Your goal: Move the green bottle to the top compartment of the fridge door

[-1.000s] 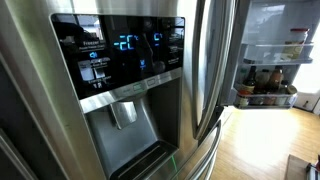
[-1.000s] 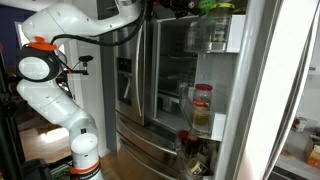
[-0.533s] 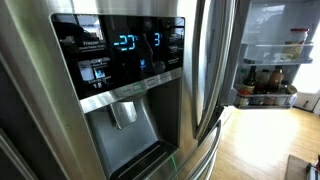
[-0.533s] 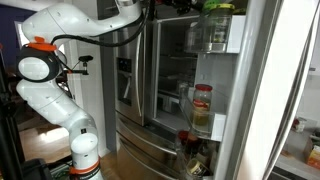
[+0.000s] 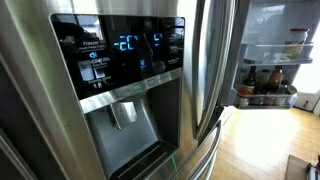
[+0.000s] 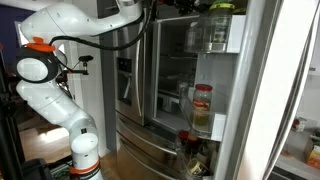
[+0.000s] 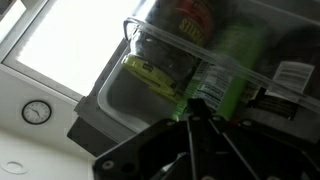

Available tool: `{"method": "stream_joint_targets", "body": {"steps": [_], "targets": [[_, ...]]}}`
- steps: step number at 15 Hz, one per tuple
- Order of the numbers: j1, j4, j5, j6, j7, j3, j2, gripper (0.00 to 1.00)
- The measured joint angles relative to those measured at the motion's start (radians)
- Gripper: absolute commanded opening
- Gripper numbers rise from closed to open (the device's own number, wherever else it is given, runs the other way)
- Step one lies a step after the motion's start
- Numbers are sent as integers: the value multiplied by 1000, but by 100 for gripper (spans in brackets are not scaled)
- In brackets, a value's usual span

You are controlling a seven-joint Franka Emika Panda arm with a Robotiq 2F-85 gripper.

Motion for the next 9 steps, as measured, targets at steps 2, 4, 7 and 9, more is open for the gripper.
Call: {"method": "stream_joint_targets", "body": {"steps": [2, 4, 7, 9], "targets": [[0, 5, 18, 0, 0, 5, -5, 40], [0, 9, 25, -8, 2, 25, -14, 55], [-1, 4, 21, -37, 17, 79, -35, 77], [-3, -10, 13, -61, 34, 125, -54, 93]]}}
